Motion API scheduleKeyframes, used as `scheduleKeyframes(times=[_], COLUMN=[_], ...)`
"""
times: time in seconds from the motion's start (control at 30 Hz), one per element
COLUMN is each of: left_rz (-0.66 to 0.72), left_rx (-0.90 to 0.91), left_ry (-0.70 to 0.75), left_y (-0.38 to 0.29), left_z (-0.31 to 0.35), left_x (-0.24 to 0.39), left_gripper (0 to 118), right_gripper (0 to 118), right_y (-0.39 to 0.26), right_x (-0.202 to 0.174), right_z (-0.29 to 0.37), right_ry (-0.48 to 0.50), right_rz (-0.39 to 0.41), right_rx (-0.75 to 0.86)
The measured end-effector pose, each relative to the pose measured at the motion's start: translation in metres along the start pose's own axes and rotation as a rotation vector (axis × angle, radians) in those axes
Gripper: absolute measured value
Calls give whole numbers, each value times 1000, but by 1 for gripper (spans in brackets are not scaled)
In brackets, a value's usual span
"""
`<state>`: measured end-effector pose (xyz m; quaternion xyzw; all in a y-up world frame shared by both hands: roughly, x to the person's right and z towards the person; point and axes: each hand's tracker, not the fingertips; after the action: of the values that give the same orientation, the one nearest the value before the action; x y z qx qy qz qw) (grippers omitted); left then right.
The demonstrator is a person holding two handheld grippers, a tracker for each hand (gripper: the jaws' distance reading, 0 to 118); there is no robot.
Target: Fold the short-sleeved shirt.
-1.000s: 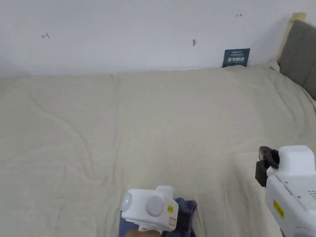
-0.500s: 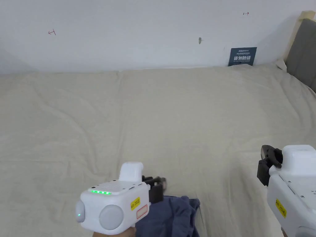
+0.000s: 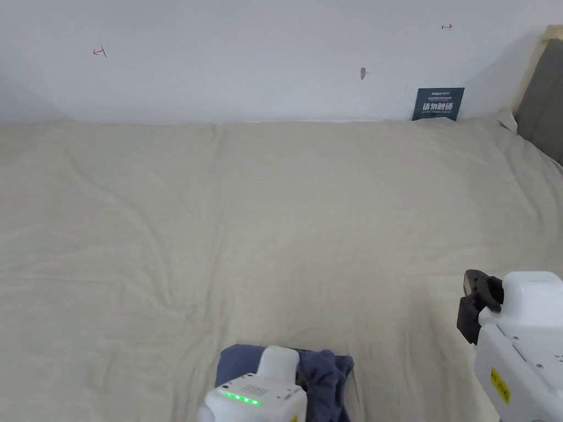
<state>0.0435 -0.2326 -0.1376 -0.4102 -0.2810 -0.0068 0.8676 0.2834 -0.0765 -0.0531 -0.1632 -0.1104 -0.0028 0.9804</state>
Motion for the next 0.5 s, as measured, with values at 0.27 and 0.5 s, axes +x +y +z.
scheduleKeyframes(times=[0.27, 0.5], left_rz=[-42, 32], left_rx=[-77, 10], left_ry=[29, -22], left_y=[-22, -6], left_z=[-53, -20], left_x=[32, 21], left_gripper=[0, 0], right_gripper=[0, 0], right_y=[-8, -7], right_x=[20, 19], right_z=[2, 9], right_ry=[-42, -45], right_rz=[-4, -8], right_rx=[-27, -26])
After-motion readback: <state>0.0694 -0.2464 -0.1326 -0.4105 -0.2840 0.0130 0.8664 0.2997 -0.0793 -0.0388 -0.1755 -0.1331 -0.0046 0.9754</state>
